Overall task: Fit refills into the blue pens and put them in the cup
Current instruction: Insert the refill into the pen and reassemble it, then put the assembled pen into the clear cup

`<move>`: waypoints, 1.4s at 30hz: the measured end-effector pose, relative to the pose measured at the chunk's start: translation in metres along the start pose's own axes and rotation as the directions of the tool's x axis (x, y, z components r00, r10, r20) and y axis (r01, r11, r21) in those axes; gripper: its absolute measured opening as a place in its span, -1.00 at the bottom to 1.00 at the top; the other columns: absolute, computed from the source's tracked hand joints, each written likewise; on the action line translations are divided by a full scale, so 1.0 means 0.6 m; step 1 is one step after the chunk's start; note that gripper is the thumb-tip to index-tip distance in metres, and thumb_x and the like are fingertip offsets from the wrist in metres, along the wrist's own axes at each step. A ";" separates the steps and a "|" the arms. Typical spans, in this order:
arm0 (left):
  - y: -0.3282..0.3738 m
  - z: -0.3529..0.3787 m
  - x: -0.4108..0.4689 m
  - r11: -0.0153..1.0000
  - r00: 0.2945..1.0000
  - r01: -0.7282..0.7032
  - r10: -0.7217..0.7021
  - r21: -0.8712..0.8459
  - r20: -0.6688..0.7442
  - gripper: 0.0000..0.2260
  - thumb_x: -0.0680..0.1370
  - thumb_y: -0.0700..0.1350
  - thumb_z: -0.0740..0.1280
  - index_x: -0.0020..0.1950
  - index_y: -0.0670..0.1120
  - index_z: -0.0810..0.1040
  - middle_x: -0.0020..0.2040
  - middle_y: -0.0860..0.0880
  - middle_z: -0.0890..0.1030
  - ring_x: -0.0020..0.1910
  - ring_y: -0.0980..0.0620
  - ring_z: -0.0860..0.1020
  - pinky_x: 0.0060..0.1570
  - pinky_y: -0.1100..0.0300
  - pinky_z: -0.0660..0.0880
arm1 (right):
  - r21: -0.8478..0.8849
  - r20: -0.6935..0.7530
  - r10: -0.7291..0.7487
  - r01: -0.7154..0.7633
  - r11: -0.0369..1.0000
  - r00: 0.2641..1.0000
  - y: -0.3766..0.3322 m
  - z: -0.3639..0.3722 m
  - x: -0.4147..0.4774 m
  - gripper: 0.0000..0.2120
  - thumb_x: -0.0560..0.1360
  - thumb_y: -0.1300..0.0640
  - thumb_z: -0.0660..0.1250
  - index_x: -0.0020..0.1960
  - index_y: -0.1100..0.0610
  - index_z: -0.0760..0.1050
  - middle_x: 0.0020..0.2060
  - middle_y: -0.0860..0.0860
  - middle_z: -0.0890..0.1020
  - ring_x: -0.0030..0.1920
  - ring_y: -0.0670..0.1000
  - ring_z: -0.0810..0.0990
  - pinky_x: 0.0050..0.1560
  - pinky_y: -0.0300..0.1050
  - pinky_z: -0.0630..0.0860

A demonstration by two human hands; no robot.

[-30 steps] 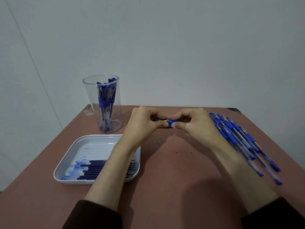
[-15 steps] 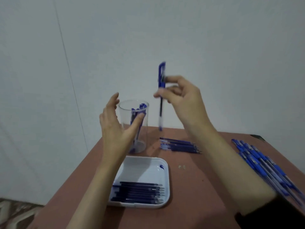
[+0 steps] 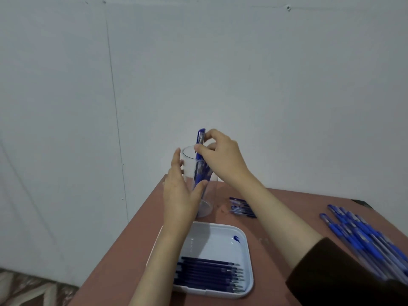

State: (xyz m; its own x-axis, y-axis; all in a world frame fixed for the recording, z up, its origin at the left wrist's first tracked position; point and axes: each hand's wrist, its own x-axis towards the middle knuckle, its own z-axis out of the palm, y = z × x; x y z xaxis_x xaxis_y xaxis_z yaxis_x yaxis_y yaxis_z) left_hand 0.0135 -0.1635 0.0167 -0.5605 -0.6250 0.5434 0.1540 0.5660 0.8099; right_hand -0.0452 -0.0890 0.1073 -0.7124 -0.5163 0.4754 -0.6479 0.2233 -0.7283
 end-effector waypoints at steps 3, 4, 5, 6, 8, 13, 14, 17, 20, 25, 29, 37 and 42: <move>-0.003 0.001 0.001 1.000 1.000 0.008 -0.008 -0.010 0.002 -0.19 0.43 -0.13 0.47 0.52 0.13 0.06 0.37 0.00 0.41 0.30 -0.05 0.40 0.25 -0.10 0.42 | -0.149 0.042 -0.016 0.022 0.989 0.999 0.006 0.006 -0.003 -0.78 0.54 0.06 0.31 -0.20 0.17 0.54 -0.38 -0.03 0.56 -0.28 -0.04 0.52 -0.28 -0.28 0.40; -0.004 0.001 0.001 1.000 1.000 0.007 -0.007 -0.017 0.001 -0.19 0.43 -0.12 0.47 0.52 0.13 0.06 0.36 0.01 0.41 0.30 -0.05 0.40 0.24 -0.10 0.43 | -0.177 0.065 -0.016 0.027 0.984 0.998 0.007 0.007 -0.005 -0.71 0.54 0.06 0.30 -0.23 0.23 0.58 -0.41 -0.01 0.54 -0.25 -0.01 0.48 -0.30 -0.29 0.35; -0.004 0.001 0.001 1.000 1.000 0.005 -0.005 -0.024 0.001 -0.19 0.43 -0.12 0.47 0.52 0.13 0.06 0.36 0.02 0.41 0.30 -0.05 0.41 0.23 -0.10 0.43 | -0.193 0.089 -0.018 0.035 0.981 0.996 0.007 0.008 -0.005 -0.66 0.55 0.05 0.28 -0.24 0.28 0.60 -0.44 0.01 0.52 -0.19 0.01 0.44 -0.30 -0.30 0.31; -0.004 0.001 0.001 1.000 1.000 0.004 -0.004 -0.027 0.000 -0.19 0.43 -0.11 0.47 0.52 0.13 0.06 0.36 0.03 0.41 0.30 -0.05 0.41 0.22 -0.10 0.44 | -0.208 0.110 -0.021 0.043 0.977 0.994 0.008 0.008 -0.005 -0.62 0.56 0.05 0.26 -0.25 0.30 0.62 -0.47 0.03 0.50 -0.14 0.02 0.41 -0.29 -0.32 0.28; -0.004 0.001 0.001 1.000 1.000 0.003 -0.003 -0.022 -0.001 -0.20 0.43 -0.11 0.47 0.52 0.13 0.06 0.37 0.03 0.41 0.30 -0.04 0.40 0.23 -0.09 0.44 | -0.243 0.143 -0.026 0.061 0.968 0.989 0.007 0.007 -0.004 -0.59 0.57 0.03 0.25 -0.25 0.31 0.63 -0.45 0.04 0.49 -0.05 0.01 0.38 -0.28 -0.40 0.24; -0.006 0.002 0.003 1.000 1.000 -0.005 0.005 -0.015 -0.010 -0.20 0.43 -0.14 0.46 0.52 0.12 0.07 0.37 0.01 0.42 0.30 -0.05 0.41 0.22 -0.11 0.44 | -0.246 0.166 -0.029 0.070 0.967 0.986 0.006 -0.002 -0.001 -0.71 0.56 0.02 0.27 -0.14 0.17 0.67 -0.32 -0.12 0.48 0.07 -0.06 0.36 -0.24 -0.43 0.22; -0.006 0.002 0.003 1.000 1.000 -0.003 0.003 -0.018 -0.012 -0.20 0.43 -0.14 0.46 0.52 0.13 0.07 0.37 0.00 0.42 0.29 -0.05 0.41 0.22 -0.11 0.44 | -0.251 0.168 -0.033 0.076 0.965 0.985 0.007 -0.003 -0.001 -0.71 0.56 0.02 0.27 -0.14 0.17 0.67 -0.32 -0.13 0.47 0.06 -0.07 0.35 -0.24 -0.44 0.22; -0.003 0.001 0.003 1.000 1.000 -0.004 0.003 -0.018 -0.009 -0.21 0.43 -0.14 0.45 0.52 0.13 0.07 0.37 0.00 0.41 0.29 -0.06 0.41 0.23 -0.11 0.43 | -0.253 0.161 -0.063 0.103 0.962 0.985 0.009 -0.008 -0.004 -0.76 0.56 0.06 0.28 -0.08 0.17 0.67 -0.26 -0.09 0.51 -0.04 -0.11 0.38 -0.25 -0.52 0.31; 0.005 0.000 -0.004 0.997 0.999 -0.045 0.046 0.055 -0.023 -0.24 0.45 -0.18 0.43 0.53 0.04 0.09 0.42 -0.06 0.36 0.35 -0.10 0.34 0.33 -0.07 0.32 | -0.265 0.121 -0.118 0.147 0.953 0.986 0.016 -0.016 -0.012 -0.78 0.55 0.06 0.28 0.11 0.09 0.62 0.00 -0.02 0.55 0.03 -0.14 0.41 -0.16 -0.46 0.26; 0.037 0.000 -0.034 0.918 0.926 -0.316 0.353 0.241 -0.131 -0.44 0.48 -0.19 0.28 0.47 -0.04 0.24 0.43 -0.14 0.30 0.35 -0.09 0.26 0.31 0.15 0.20 | -0.274 0.007 -0.117 0.114 0.955 0.993 0.048 -0.073 -0.053 -0.78 0.56 0.07 0.28 0.17 0.02 0.57 0.12 -0.02 0.54 0.26 -0.05 0.36 0.11 -0.31 0.20; 0.077 0.036 -0.068 0.826 0.846 -0.498 0.529 0.266 -0.058 -0.51 0.39 -0.29 0.26 0.32 -0.12 0.45 0.29 -0.13 0.45 0.24 -0.08 0.36 0.29 0.22 0.24 | -0.275 -0.053 0.033 -0.046 0.960 0.998 0.092 -0.130 -0.103 -0.82 0.52 0.09 0.31 0.08 0.02 0.62 0.00 -0.05 0.58 0.12 -0.06 0.48 0.14 -0.20 0.37; 0.108 0.166 -0.133 0.844 0.821 -0.536 0.516 0.019 0.245 -0.74 0.44 -0.16 0.16 -0.04 -0.09 0.63 0.09 -0.03 0.55 0.06 0.05 0.45 -0.08 0.28 0.39 | -0.482 -0.174 0.366 -0.403 0.778 0.914 0.213 -0.276 -0.185 -0.89 0.47 0.18 0.32 -0.08 0.08 0.63 -0.27 -0.07 0.60 -0.09 0.00 0.59 -0.07 -0.17 0.49; 0.110 0.193 -0.144 0.843 0.813 -0.537 0.518 -0.001 0.265 -0.72 0.46 -0.15 0.15 -0.08 -0.12 0.65 0.02 -0.02 0.58 0.01 0.07 0.46 -0.10 0.31 0.38 | -0.622 -0.224 0.486 -0.508 0.597 0.845 0.253 -0.319 -0.220 -0.80 0.48 0.09 0.30 -0.09 0.21 0.60 -0.11 0.11 0.60 -0.04 0.16 0.58 -0.10 -0.04 0.51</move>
State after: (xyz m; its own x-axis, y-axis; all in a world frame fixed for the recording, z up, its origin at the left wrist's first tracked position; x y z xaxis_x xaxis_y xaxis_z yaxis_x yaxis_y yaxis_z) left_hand -0.0223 -0.0096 -0.0023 -0.5913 -0.0725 0.8032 0.4320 0.8125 0.3914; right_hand -0.1013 0.1715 0.0285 -0.9770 -0.1426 0.1587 -0.1927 0.9093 -0.3689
